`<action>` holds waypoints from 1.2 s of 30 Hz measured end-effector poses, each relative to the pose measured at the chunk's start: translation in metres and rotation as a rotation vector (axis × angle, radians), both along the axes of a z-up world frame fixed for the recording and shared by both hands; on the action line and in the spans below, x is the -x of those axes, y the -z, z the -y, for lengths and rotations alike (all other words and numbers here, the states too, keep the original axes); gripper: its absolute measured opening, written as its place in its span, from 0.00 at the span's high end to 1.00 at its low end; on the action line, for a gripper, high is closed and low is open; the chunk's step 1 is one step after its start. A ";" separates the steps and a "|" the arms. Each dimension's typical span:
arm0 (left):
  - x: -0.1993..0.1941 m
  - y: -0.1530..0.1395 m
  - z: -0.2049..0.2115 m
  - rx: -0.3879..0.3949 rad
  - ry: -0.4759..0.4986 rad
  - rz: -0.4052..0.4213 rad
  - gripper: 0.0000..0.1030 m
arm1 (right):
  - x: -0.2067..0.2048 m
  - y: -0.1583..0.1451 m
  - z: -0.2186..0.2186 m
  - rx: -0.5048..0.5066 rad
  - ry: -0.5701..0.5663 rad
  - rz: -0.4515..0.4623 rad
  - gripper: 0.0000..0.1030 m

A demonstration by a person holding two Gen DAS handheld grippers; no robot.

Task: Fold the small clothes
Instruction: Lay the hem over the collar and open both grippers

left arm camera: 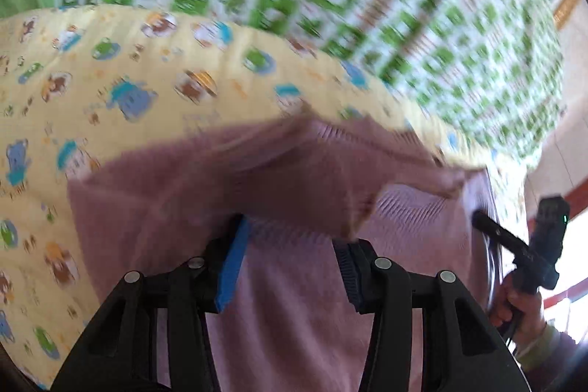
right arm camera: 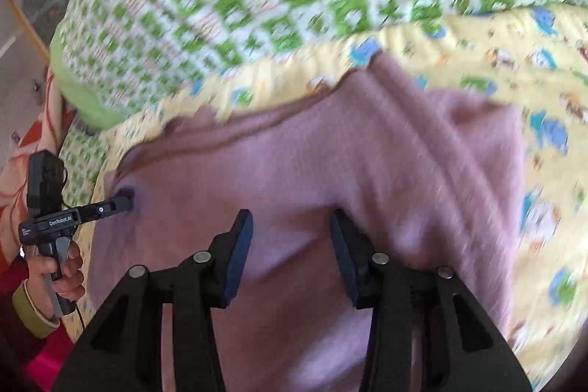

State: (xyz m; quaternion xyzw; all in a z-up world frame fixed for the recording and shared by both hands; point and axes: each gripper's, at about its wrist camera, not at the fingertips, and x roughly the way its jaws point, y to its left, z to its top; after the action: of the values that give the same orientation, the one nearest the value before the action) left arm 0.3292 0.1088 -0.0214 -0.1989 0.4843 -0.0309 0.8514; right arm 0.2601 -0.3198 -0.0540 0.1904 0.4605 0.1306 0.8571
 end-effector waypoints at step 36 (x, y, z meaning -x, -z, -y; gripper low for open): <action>0.200 0.017 -0.040 0.015 -0.270 -0.180 0.40 | 0.171 -0.007 0.052 -0.043 0.316 -0.173 0.55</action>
State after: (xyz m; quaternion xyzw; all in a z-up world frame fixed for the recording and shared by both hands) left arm 0.1287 0.1492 -0.0387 -0.2705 0.5272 0.0984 0.7995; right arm 0.0893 -0.3721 -0.0466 0.2890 0.4938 -0.0126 0.8200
